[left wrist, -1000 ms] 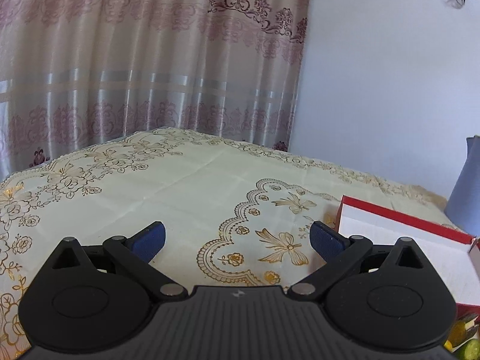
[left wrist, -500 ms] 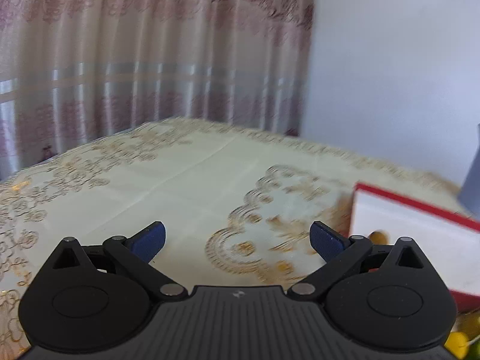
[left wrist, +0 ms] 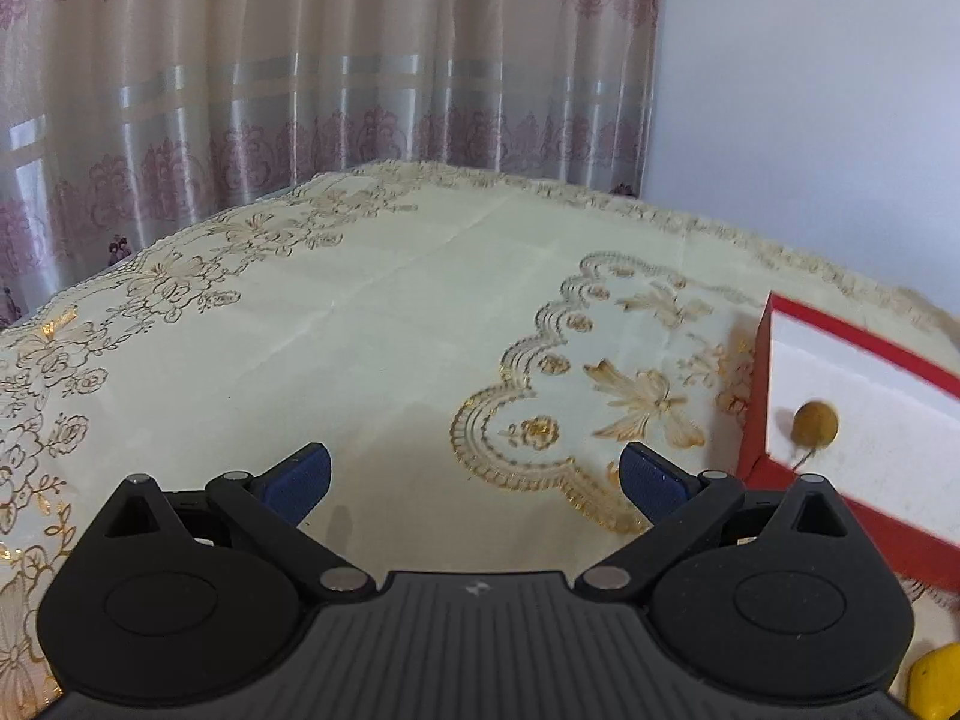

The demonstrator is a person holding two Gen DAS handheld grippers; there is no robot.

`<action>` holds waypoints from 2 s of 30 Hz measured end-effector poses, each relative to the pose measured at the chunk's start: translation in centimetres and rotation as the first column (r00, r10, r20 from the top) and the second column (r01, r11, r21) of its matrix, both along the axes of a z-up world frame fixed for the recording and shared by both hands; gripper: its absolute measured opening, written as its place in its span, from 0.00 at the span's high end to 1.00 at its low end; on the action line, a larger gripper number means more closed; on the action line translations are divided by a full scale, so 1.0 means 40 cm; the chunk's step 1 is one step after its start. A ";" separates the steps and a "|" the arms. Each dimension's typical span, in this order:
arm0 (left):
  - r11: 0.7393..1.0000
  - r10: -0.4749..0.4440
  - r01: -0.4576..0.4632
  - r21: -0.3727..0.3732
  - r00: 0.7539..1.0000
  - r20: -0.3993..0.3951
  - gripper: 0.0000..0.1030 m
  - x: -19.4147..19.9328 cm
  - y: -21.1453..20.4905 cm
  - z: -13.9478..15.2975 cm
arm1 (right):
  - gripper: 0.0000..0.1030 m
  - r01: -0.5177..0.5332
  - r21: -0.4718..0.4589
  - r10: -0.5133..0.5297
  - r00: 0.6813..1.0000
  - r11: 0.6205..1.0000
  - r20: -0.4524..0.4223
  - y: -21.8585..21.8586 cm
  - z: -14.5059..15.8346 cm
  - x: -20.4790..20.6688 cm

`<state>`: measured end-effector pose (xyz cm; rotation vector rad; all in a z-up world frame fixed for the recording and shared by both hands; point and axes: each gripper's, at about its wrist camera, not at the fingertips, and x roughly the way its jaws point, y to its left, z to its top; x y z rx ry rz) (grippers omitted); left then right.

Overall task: Organize fruits
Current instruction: 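Carry the large longan in the right gripper over the red tray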

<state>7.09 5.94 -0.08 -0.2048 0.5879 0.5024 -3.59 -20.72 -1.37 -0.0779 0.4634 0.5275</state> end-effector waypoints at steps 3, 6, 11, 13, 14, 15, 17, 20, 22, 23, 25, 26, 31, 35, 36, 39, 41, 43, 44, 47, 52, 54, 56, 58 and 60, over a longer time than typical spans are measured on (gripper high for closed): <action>0.999 0.006 -0.004 0.037 0.998 -0.059 0.00 0.002 -0.009 -0.007 | 0.74 0.012 0.020 -0.012 1.000 1.000 0.005 -0.018 0.009 0.006; 0.997 0.020 -0.012 0.082 0.995 -0.097 0.00 0.008 -0.021 -0.016 | 0.74 0.021 0.036 -0.021 1.000 0.999 0.009 -0.032 0.013 0.011; 0.996 0.014 -0.002 0.092 0.991 -0.131 0.00 0.017 -0.023 -0.024 | 0.74 0.021 0.051 -0.021 1.000 0.998 0.000 -0.041 0.008 0.019; 0.997 0.011 0.000 0.079 0.991 -0.132 0.00 0.014 -0.018 -0.024 | 0.74 0.021 0.053 -0.021 1.000 0.998 0.002 -0.044 0.009 0.023; 0.998 -0.002 0.010 0.065 0.991 -0.131 0.00 0.007 -0.016 -0.024 | 0.74 0.021 0.055 -0.022 1.000 0.998 0.004 -0.046 0.011 0.025; 0.998 -0.022 0.028 0.052 0.992 -0.125 0.00 -0.001 -0.016 -0.025 | 0.74 0.022 0.057 -0.022 1.000 0.998 0.007 -0.049 0.014 0.027; 0.998 -0.048 0.051 0.022 0.992 -0.113 0.00 -0.014 -0.010 -0.029 | 0.74 0.026 0.059 -0.027 1.000 0.998 0.012 -0.055 0.020 0.033; 0.999 -0.050 0.049 -0.009 0.994 -0.100 0.00 -0.019 0.000 -0.032 | 0.74 0.036 0.065 -0.037 0.999 0.997 0.017 -0.065 0.027 0.045; 0.999 -0.046 0.046 0.001 0.994 -0.101 0.00 -0.017 -0.006 -0.032 | 0.74 0.040 0.069 -0.042 0.999 0.997 0.020 -0.069 0.030 0.050; 0.999 -0.046 0.047 0.001 0.994 -0.099 0.00 -0.019 -0.005 -0.033 | 0.74 0.041 0.070 -0.043 0.999 0.997 0.020 -0.070 0.031 0.051; 0.999 -0.047 0.046 -0.007 0.994 -0.097 0.00 -0.019 -0.006 -0.033 | 0.74 0.042 0.071 -0.044 0.999 0.997 0.017 -0.072 0.032 0.055; 0.999 -0.048 0.047 -0.006 0.994 -0.096 0.00 -0.019 -0.006 -0.032 | 0.74 0.044 0.070 -0.045 0.999 0.997 0.017 -0.072 0.033 0.058; 0.999 -0.047 0.047 -0.006 0.994 -0.096 0.00 -0.020 -0.004 -0.033 | 0.74 0.056 0.056 -0.058 0.998 0.997 0.036 -0.071 0.047 0.069; 0.999 -0.047 0.047 -0.006 0.994 -0.096 0.00 -0.019 -0.004 -0.033 | 0.74 0.066 0.050 -0.069 0.996 0.997 0.053 -0.081 0.063 0.077; 0.999 -0.047 0.047 -0.006 0.994 -0.096 0.00 -0.019 -0.004 -0.033 | 0.74 0.070 0.052 -0.073 0.996 0.996 0.056 -0.086 0.068 0.079; 0.999 -0.047 0.047 -0.006 0.994 -0.096 0.00 -0.019 -0.004 -0.033 | 0.74 0.080 0.062 -0.083 0.995 0.995 0.051 -0.099 0.078 0.091; 0.999 -0.047 0.047 -0.006 0.994 -0.096 0.00 -0.019 -0.004 -0.033 | 0.74 0.084 0.062 -0.087 0.995 0.994 0.045 -0.102 0.082 0.098; 0.999 -0.047 0.046 -0.006 0.994 -0.096 0.00 -0.019 -0.004 -0.033 | 0.74 0.090 0.057 -0.093 0.995 0.994 0.045 -0.101 0.085 0.101; 0.999 -0.047 0.047 -0.006 0.994 -0.096 0.00 -0.019 -0.004 -0.033 | 0.74 0.092 0.054 -0.095 0.994 0.994 0.048 -0.099 0.088 0.100; 0.999 -0.046 0.046 -0.005 0.994 -0.096 0.00 -0.019 -0.004 -0.034 | 0.74 0.095 0.052 -0.098 0.993 0.994 0.066 -0.099 0.099 0.094; 0.999 -0.046 0.046 -0.005 0.994 -0.096 0.00 -0.019 -0.004 -0.034 | 0.74 0.108 0.048 -0.111 0.992 0.993 0.059 -0.103 0.110 0.112; 0.999 -0.047 0.046 -0.005 0.994 -0.096 0.00 -0.020 -0.004 -0.034 | 0.74 0.106 0.042 -0.108 0.992 0.994 0.059 -0.102 0.113 0.121; 0.999 -0.047 0.046 -0.005 0.994 -0.096 0.00 -0.020 -0.004 -0.034 | 0.74 0.111 0.027 -0.112 0.992 0.993 0.061 -0.096 0.114 0.132; 0.999 -0.047 0.046 -0.005 0.994 -0.096 0.00 -0.019 -0.005 -0.033 | 0.74 0.115 0.018 -0.116 0.991 0.993 0.062 -0.093 0.118 0.144; 0.999 -0.047 0.047 -0.005 0.994 -0.096 0.00 -0.020 -0.003 -0.034 | 0.74 0.119 0.011 -0.120 0.991 0.993 0.064 -0.092 0.122 0.158</action>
